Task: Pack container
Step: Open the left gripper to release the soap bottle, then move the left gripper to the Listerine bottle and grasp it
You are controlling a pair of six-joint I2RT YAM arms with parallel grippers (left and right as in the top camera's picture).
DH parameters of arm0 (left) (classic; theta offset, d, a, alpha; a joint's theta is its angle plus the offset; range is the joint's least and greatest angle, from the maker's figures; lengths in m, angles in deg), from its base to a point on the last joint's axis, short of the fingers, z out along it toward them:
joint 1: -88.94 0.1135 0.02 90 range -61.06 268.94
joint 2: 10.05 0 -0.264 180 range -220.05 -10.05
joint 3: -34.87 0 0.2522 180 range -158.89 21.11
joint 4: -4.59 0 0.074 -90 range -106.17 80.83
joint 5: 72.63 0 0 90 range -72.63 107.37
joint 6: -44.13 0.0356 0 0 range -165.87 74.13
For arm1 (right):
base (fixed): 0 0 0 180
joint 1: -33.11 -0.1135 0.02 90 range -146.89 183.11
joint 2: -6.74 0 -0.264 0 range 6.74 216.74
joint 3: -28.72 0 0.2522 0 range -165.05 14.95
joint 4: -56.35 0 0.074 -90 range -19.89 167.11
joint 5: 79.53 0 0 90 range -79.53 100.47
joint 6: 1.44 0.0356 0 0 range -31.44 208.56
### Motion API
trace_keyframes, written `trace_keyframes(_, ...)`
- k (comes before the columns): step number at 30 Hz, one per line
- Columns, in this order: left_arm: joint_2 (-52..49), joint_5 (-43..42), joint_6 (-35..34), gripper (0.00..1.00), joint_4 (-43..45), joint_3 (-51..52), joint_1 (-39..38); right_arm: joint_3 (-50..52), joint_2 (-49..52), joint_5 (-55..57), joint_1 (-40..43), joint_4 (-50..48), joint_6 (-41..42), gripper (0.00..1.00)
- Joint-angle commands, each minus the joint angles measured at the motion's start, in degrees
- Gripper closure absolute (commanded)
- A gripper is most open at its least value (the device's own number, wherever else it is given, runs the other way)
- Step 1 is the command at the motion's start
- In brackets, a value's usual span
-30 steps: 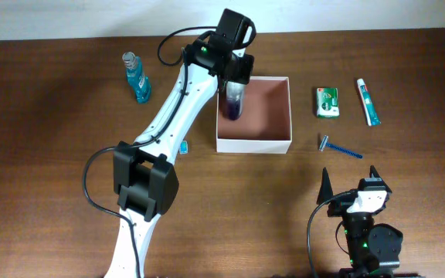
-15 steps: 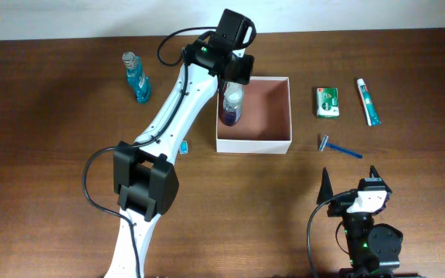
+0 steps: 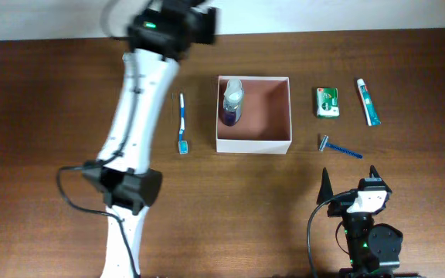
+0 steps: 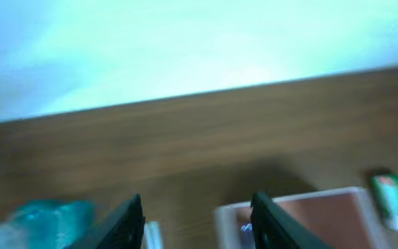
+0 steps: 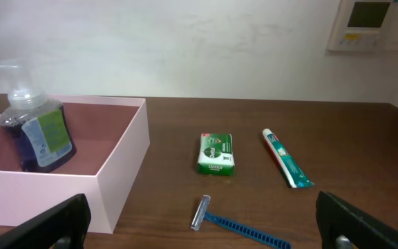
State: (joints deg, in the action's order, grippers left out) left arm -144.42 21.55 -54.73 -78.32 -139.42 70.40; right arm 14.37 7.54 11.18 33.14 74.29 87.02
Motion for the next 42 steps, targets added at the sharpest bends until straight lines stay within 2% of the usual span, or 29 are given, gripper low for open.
trace_keyframes(1,0.1,3.0,0.8,0.49,-4.7,-1.2,5.4,0.3,-0.6,-0.1,0.3,0.4,0.0,0.01)
trace_keyframes(8,-0.1,2.9,1.0,0.49,-9.8,0.3,12.9,0.3,-0.6,-0.1,0.4,0.4,0.0,0.01)
trace_keyframes(12,-0.4,-0.9,5.9,0.49,-10.5,0.3,15.3,0.3,-0.6,-0.1,0.3,0.4,0.0,0.02)
trace_keyframes(15,-1.5,-0.9,6.1,0.49,-11.1,0.3,16.3,0.3,-0.6,-0.1,0.3,0.4,0.0,0.01)
trace_keyframes(26,-8.3,-2.3,8.7,0.48,-9.1,0.4,16.6,0.3,-0.6,-0.1,0.3,0.4,0.0,0.01)
trace_keyframes(32,-9.5,-6.2,8.7,0.48,-7.7,0.4,16.5,0.3,-0.6,-0.1,0.3,0.4,0.0,0.01)
trace_keyframes(42,-13.3,-6.3,10.2,0.49,-8.9,0.5,16.0,0.3,-0.6,-0.1,0.3,0.4,0.0,0.01)
